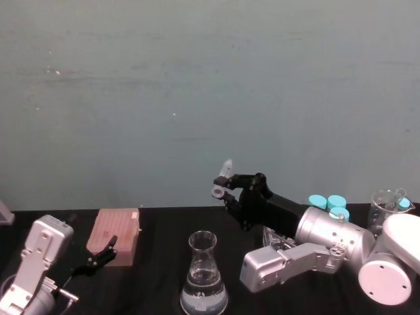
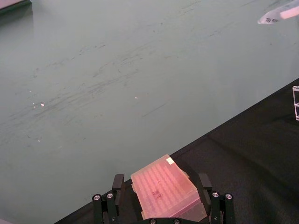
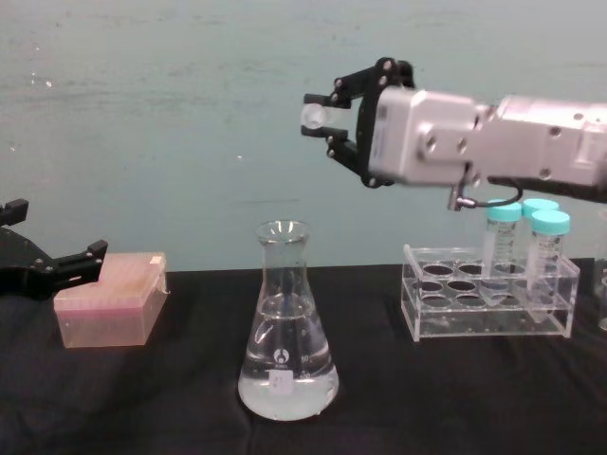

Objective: Pour the liquid from the test tube into the beaker using one hand.

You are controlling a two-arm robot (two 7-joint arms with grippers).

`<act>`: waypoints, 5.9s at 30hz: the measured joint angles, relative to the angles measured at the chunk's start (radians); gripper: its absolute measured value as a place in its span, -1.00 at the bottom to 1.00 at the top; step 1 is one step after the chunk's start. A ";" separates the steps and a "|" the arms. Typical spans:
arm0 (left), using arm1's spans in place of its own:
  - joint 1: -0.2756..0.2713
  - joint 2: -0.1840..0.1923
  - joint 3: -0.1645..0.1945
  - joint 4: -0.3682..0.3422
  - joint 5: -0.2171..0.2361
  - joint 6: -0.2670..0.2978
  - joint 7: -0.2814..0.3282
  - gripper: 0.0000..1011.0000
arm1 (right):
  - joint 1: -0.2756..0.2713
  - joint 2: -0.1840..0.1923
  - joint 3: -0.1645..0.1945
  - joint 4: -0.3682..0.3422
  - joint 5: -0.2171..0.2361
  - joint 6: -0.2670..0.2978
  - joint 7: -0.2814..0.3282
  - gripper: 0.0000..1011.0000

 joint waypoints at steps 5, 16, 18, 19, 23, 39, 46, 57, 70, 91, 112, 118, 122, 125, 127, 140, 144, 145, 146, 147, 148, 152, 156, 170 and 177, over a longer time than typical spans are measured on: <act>0.000 0.000 0.000 0.000 0.000 0.000 0.000 0.98 | -0.036 0.011 0.057 -0.046 0.108 0.026 0.066 -0.60; 0.000 0.000 0.000 0.000 0.000 0.000 0.000 0.98 | -0.087 0.019 0.189 -0.110 0.437 0.123 0.284 -0.60; 0.000 0.000 0.000 0.000 0.000 0.000 0.000 0.98 | -0.091 0.019 0.217 -0.115 0.502 0.148 0.329 -0.60; 0.000 0.000 0.000 0.000 0.000 0.000 0.000 0.98 | -0.092 0.020 0.226 -0.116 0.520 0.156 0.341 -0.60; 0.000 0.000 0.000 0.000 0.000 0.000 0.000 0.98 | -0.094 0.020 0.263 -0.117 0.596 0.202 0.397 -0.60; 0.000 0.000 0.000 0.000 0.000 0.000 0.000 0.98 | -0.098 0.021 0.382 -0.111 0.855 0.450 0.577 -0.60; 0.000 0.000 0.000 0.000 0.000 0.000 0.000 0.98 | -0.097 0.026 0.398 -0.108 0.942 0.522 0.611 -0.60; 0.000 0.000 0.000 0.000 0.000 0.000 0.000 0.98 | -0.100 0.051 0.392 -0.125 1.014 0.615 0.631 -0.60; 0.000 0.000 0.000 0.000 0.000 0.000 0.000 0.98 | -0.096 0.075 0.344 -0.089 1.017 0.655 0.618 -0.60; 0.000 0.000 0.000 0.000 0.000 0.000 0.000 0.98 | -0.056 0.056 0.291 0.014 1.015 0.624 0.642 -0.60; 0.000 0.000 0.000 0.000 0.000 0.000 0.000 0.98 | -0.026 0.029 0.261 0.088 0.998 0.597 0.659 -0.60; 0.000 0.000 0.000 0.000 0.000 0.000 0.000 0.98 | -0.017 0.019 0.255 0.115 0.989 0.590 0.662 -0.60; 0.000 0.000 0.000 0.000 0.000 0.000 0.000 0.98 | -0.013 0.013 0.253 0.130 0.985 0.586 0.664 -0.60; 0.000 0.000 0.000 0.000 0.000 0.000 0.000 0.98 | -0.009 0.008 0.252 0.140 0.983 0.583 0.666 -0.60; 0.000 0.000 0.000 0.000 0.000 0.000 0.000 0.98 | -0.007 0.005 0.250 0.148 0.980 0.579 0.668 -0.60; 0.000 0.000 0.000 0.000 0.000 0.000 0.000 0.98 | 0.005 -0.010 0.243 0.192 0.971 0.566 0.682 -0.60; 0.000 0.000 0.000 0.000 0.000 0.000 0.000 0.98 | 0.007 -0.011 0.242 0.200 0.967 0.556 0.685 -0.60; 0.000 0.000 0.000 0.000 0.000 0.000 0.000 0.98 | 0.007 -0.011 0.242 0.200 0.967 0.556 0.685 -0.60; 0.000 0.000 0.000 0.000 0.000 0.000 0.000 0.98 | 0.007 -0.011 0.242 0.199 0.967 0.556 0.685 -0.60; 0.000 0.000 0.000 0.000 0.000 0.000 0.000 0.98 | 0.007 -0.011 0.242 0.199 0.967 0.556 0.685 -0.60; 0.000 0.000 0.000 0.000 0.000 0.000 0.000 0.98 | 0.007 -0.011 0.242 0.199 0.967 0.557 0.685 -0.60; 0.000 0.000 0.000 0.000 0.000 0.000 0.000 0.98 | 0.006 -0.010 0.242 0.197 0.967 0.558 0.685 -0.60; 0.000 0.000 0.000 0.000 0.000 0.000 0.000 0.98 | 0.006 -0.010 0.243 0.195 0.968 0.560 0.684 -0.60; 0.000 0.000 0.000 0.000 0.000 0.000 0.000 0.98 | 0.005 -0.009 0.244 0.192 0.969 0.562 0.683 -0.04; 0.000 0.000 0.000 0.000 0.000 0.000 0.000 0.98 | 0.004 -0.009 0.244 0.191 0.970 0.563 0.682 0.41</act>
